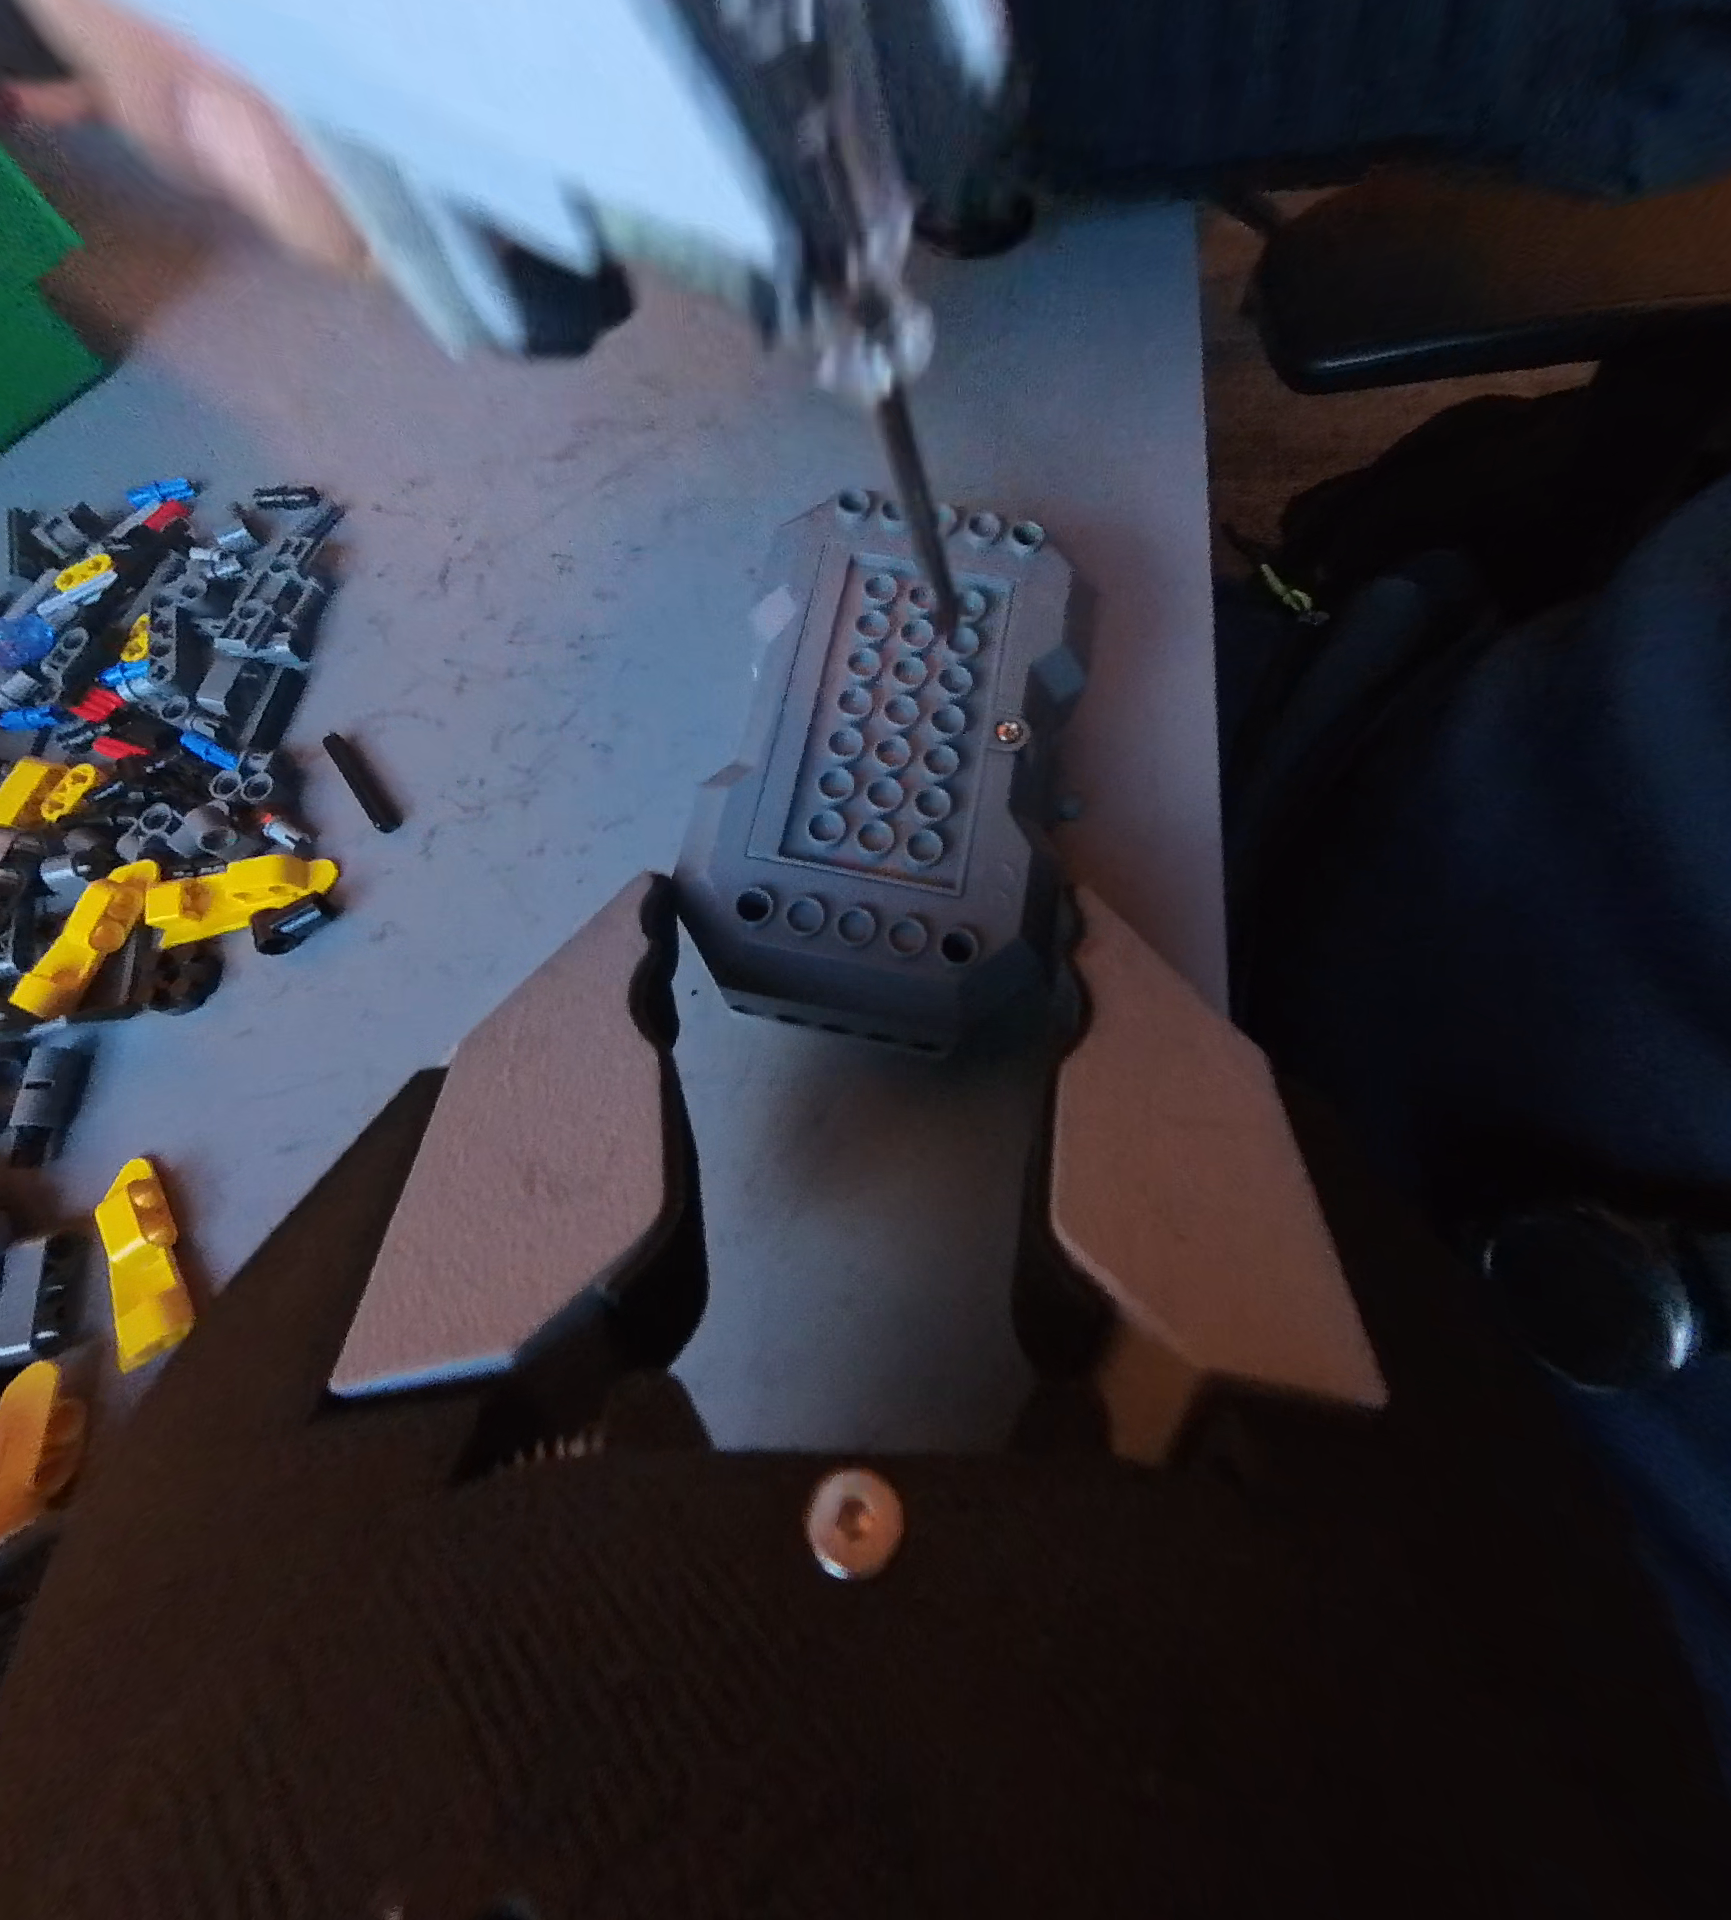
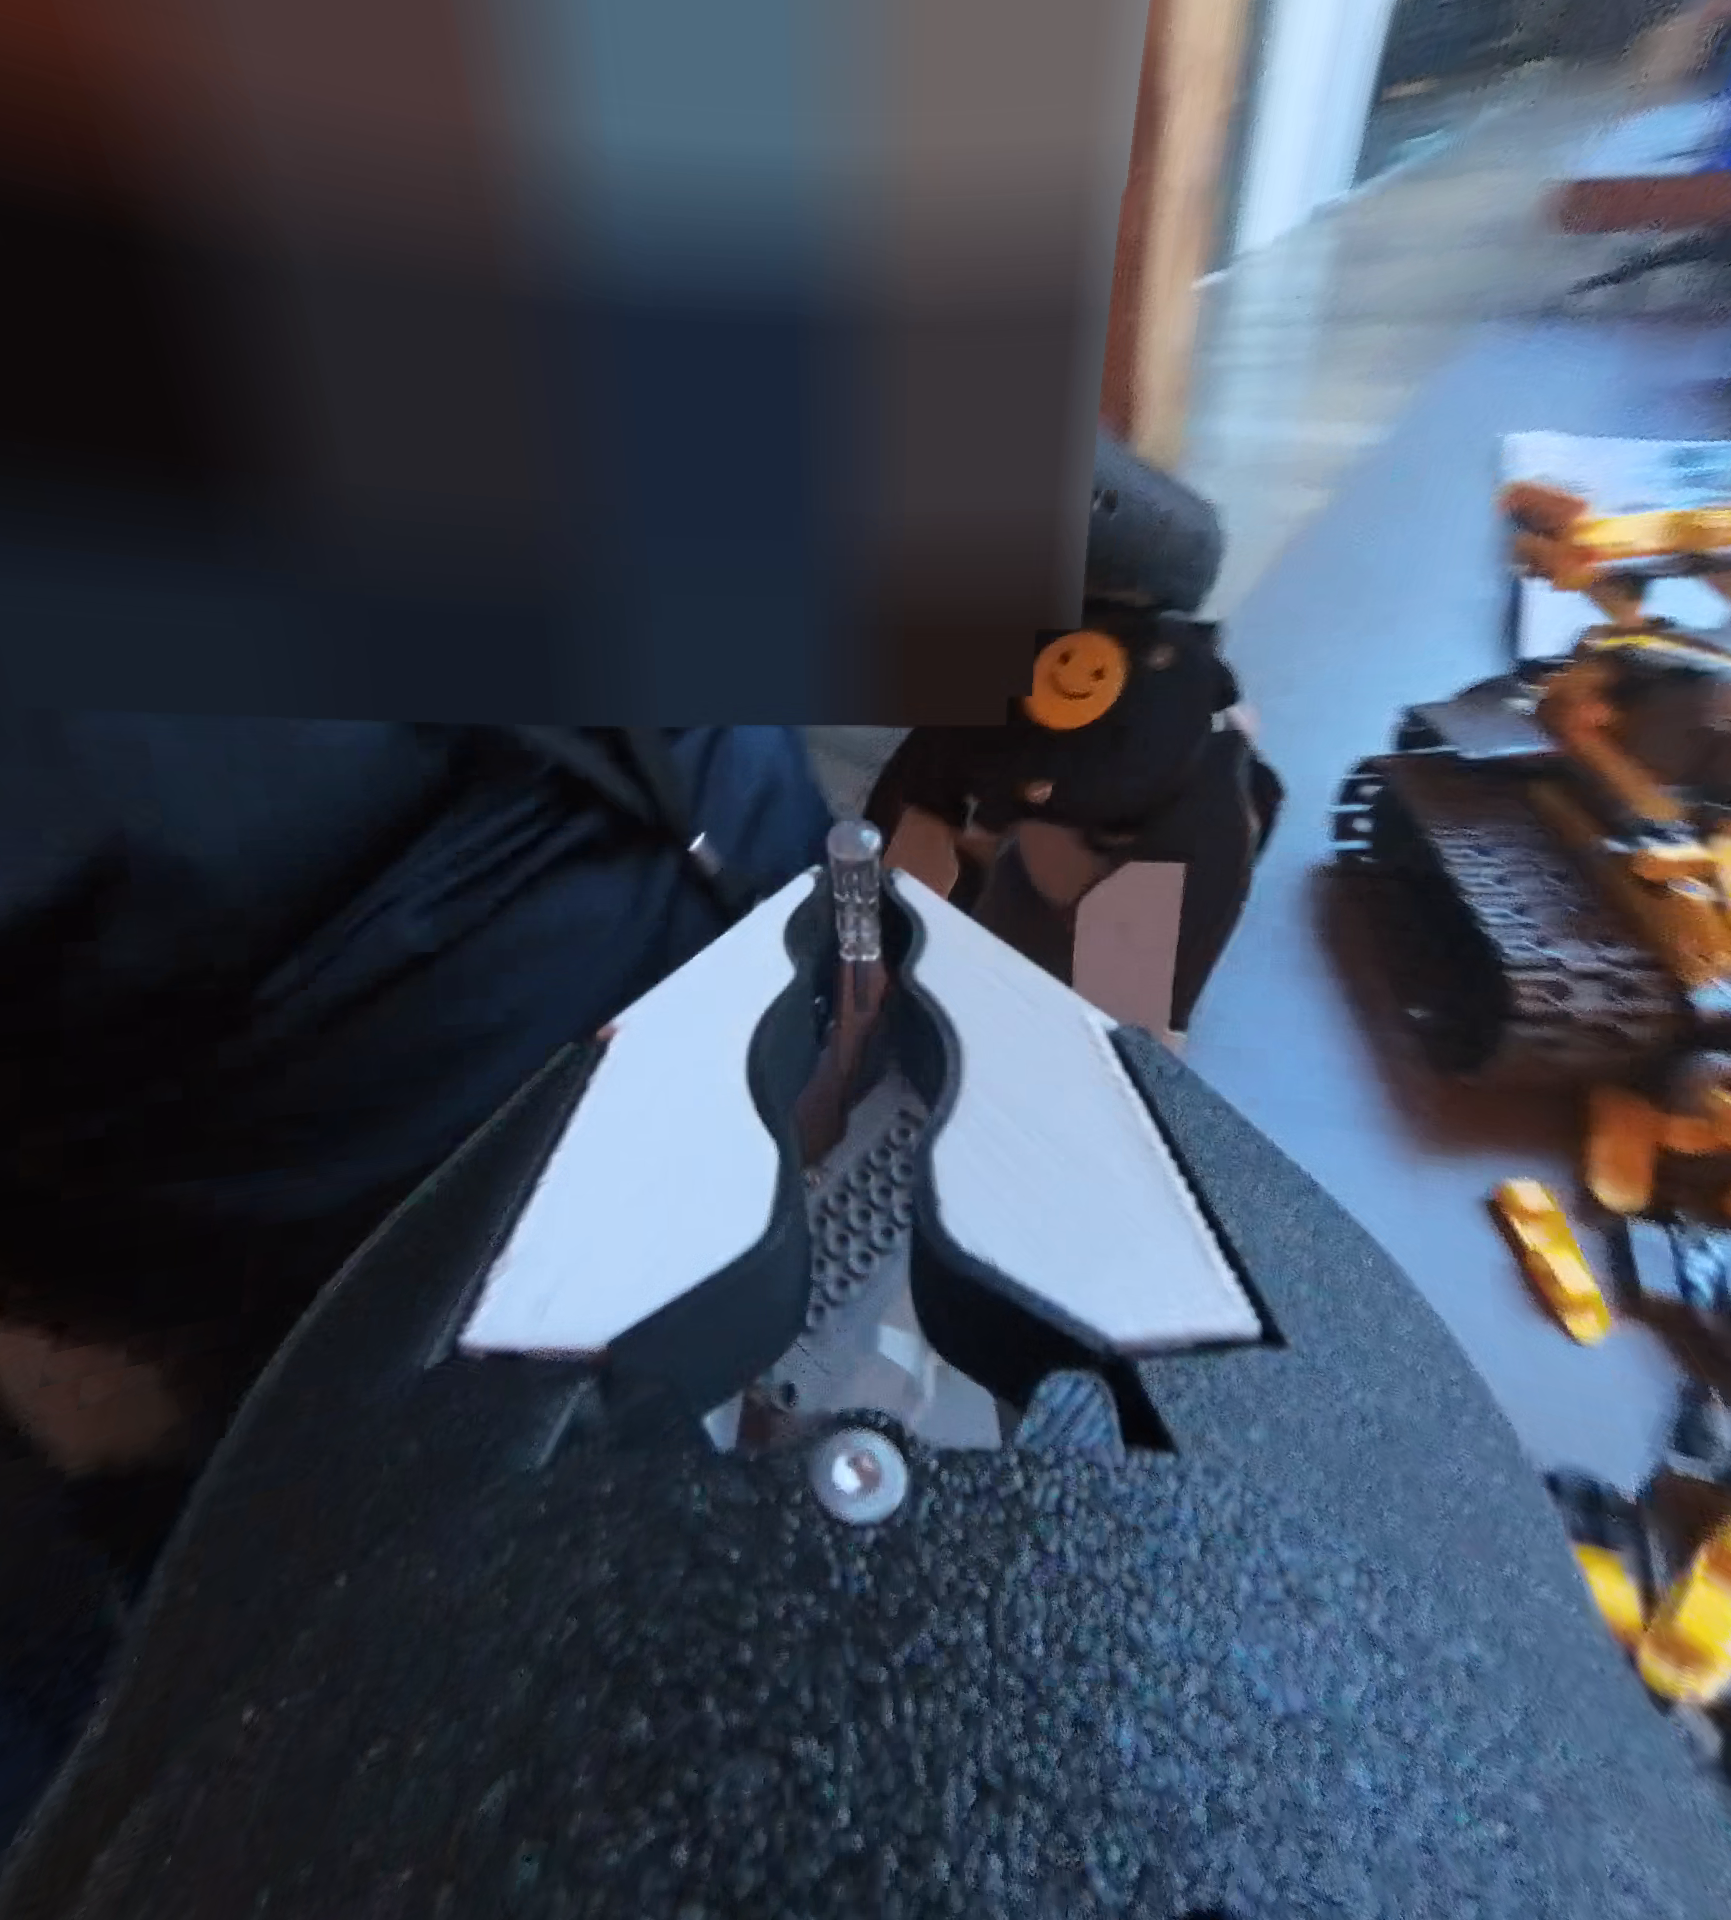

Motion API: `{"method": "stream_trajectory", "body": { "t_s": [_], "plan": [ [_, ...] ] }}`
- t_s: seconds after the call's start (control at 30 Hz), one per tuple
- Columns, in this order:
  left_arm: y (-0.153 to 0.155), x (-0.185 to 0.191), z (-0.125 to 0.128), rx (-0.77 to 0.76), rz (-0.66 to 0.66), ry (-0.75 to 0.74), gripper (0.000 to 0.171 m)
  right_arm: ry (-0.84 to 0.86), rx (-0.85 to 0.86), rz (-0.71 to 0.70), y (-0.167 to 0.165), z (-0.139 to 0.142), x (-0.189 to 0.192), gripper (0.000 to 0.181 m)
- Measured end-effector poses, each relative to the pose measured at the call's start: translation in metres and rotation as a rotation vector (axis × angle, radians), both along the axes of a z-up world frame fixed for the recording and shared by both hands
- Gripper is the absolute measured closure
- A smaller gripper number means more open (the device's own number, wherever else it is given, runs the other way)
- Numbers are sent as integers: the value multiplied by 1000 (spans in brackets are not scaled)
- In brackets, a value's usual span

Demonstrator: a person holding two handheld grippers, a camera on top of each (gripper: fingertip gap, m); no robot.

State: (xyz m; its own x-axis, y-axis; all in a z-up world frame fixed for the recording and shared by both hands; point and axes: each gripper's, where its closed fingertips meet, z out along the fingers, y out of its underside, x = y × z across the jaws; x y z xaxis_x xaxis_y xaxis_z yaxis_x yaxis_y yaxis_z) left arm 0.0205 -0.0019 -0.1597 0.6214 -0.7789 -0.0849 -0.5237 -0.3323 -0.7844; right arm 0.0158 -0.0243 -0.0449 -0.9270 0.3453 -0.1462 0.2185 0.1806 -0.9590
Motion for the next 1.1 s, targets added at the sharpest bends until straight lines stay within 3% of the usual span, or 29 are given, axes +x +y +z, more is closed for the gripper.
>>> {"method": "stream_trajectory", "body": {
  "t_s": [0.1,0.23,0.43,0.6,1.1],
  "plan": [
    [1,-1,0,-13,44,-10,103,-2,-5,-294,3,3,0,174],
    [3,-1,0,-16,79,-14,103,-56,108,-669,19,-24,8,174],
    [5,0,0,-25,110,-23,103,-66,152,-907,19,-45,28,174],
    [6,1,0,-24,123,-21,103,-79,22,-991,24,-48,29,174],
    [6,1,0,-36,123,-32,103,-55,44,-1042,26,-53,24,174]
  ]
}}
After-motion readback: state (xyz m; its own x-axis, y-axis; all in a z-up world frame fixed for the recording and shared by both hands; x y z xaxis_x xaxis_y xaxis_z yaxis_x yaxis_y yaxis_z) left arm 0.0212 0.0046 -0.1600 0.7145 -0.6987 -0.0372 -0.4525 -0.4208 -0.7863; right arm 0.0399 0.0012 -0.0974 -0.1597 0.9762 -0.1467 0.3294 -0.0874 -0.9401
